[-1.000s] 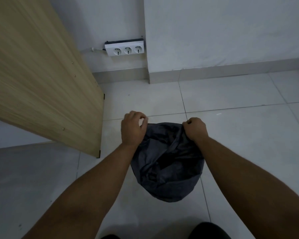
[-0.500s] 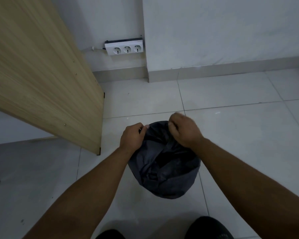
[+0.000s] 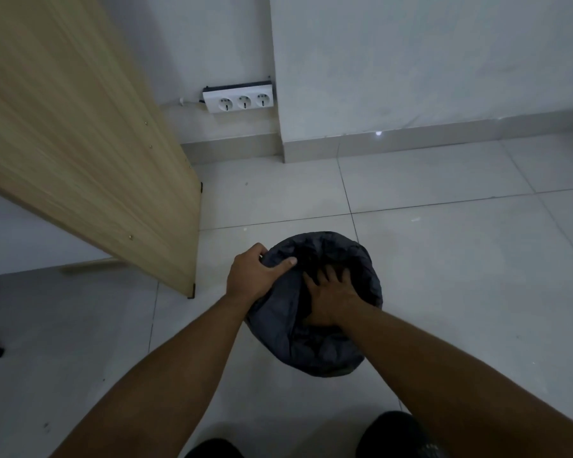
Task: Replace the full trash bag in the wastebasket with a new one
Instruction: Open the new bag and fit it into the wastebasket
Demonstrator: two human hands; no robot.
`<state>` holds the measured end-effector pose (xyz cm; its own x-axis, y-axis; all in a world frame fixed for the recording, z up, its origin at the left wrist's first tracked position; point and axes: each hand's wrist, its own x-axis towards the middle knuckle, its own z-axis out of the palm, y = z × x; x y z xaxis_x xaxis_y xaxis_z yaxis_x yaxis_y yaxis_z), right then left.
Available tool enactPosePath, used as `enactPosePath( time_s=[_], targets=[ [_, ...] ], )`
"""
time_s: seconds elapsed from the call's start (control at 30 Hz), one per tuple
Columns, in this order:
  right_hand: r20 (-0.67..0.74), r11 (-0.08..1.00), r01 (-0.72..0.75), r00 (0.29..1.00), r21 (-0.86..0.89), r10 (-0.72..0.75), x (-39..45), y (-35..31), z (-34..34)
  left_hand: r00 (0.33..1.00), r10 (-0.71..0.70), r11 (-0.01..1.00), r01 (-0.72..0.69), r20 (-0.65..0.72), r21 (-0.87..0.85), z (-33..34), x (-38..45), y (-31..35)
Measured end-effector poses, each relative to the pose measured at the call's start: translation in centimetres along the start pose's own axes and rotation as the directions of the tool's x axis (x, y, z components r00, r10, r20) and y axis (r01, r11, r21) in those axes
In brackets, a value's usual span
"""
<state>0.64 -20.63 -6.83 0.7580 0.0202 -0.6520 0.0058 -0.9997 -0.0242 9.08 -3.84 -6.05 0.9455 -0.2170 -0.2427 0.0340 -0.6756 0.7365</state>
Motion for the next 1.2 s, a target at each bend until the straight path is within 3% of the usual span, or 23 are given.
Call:
enactPosePath(
  time_s=[0.13, 0.17, 0.27, 0.4, 0.47, 0.5, 0.57, 0.6, 0.73, 0.9, 0.93, 1.0, 1.07, 1.13, 1.2],
  targets=[
    [-0.336, 0.984, 0.103, 0.941, 0.147, -0.048, -2.1, -0.9, -2.5, 0.993, 0.070, 0.988, -0.081, 0.091, 0.131, -0.5, 0.3, -0.4],
    [-0.310, 0.977, 0.140, 0.947, 0.161, -0.085, -2.5, -0.8, -2.4, 0.989, 0.115, 0.977, -0.128, 0.088, 0.169, -0.5, 0.3, -0.6],
    [0.001, 0.997, 0.069, 0.998, 0.030, -0.069, -3.3, 0.7, -0.5, 0.967, 0.245, 0.941, -0.253, 0.064, 0.224, -0.7, 0.3, -1.1],
    [0.137, 0.985, 0.088, 0.988, -0.150, -0.068, -3.5, 2.2, 0.5, 0.967, 0.240, 0.950, -0.252, 0.087, 0.184, -0.9, 0.2, -1.2],
    [0.057, 0.995, 0.098, 0.994, -0.022, -0.097, -3.5, 1.6, -0.2, 0.974, 0.201, 0.965, -0.215, 0.104, 0.149, -0.7, 0.0, -1.5],
    [-0.070, 0.989, 0.112, 0.992, 0.096, -0.106, -3.5, 1.0, -0.5, 0.981, 0.165, 0.974, -0.178, 0.099, 0.138, -0.6, -0.1, -1.5],
    [-0.328, 0.909, 0.192, 0.942, 0.370, -0.066, -3.3, -1.0, -0.7, 0.993, 0.089, 0.991, -0.097, 0.084, 0.096, -0.5, -0.5, -1.1],
    [-0.346, 0.852, 0.213, 0.937, 0.479, -0.039, -3.1, -2.2, -0.5, 0.995, 0.054, 0.996, -0.060, 0.081, 0.066, -0.4, -0.5, -0.8],
    [-0.143, 0.723, 0.214, 0.977, 0.657, -0.159, -2.4, -6.1, 1.0, 0.995, 0.016, 0.998, -0.023, 0.100, 0.065, 0.1, -1.0, -0.2],
    [-0.107, 0.607, 0.229, 0.967, 0.761, -0.231, -3.2, -4.7, 1.1, 0.998, 0.026, 0.992, -0.033, 0.061, 0.121, -0.4, -1.3, -0.4],
    [-0.123, 0.647, 0.205, 0.978, 0.734, -0.170, -3.3, -4.0, 1.3, 0.998, 0.019, 0.993, -0.026, 0.063, 0.119, -0.5, -1.4, -0.5],
    [-0.146, 0.834, 0.122, 0.988, 0.539, -0.050, -3.4, -2.2, 1.8, 0.998, 0.012, 0.993, -0.019, 0.054, 0.118, -0.5, -1.7, -0.5],
    [0.059, 0.964, -0.025, 0.998, 0.266, 0.009, -3.6, -1.0, 2.7, 0.999, 0.017, 0.994, -0.020, 0.030, 0.109, -0.2, -2.1, -0.9],
    [0.231, 0.989, -0.063, 0.972, 0.136, 0.030, -3.2, -0.3, 3.4, 1.000, 0.019, 0.996, -0.020, 0.010, 0.085, 0.2, -2.5, -1.4],
    [0.265, 0.996, -0.051, 0.964, 0.068, 0.031, -3.2, -0.2, 2.9, 1.000, 0.024, 0.998, -0.023, -0.013, 0.053, 0.4, -2.6, -1.5]
  ],
)
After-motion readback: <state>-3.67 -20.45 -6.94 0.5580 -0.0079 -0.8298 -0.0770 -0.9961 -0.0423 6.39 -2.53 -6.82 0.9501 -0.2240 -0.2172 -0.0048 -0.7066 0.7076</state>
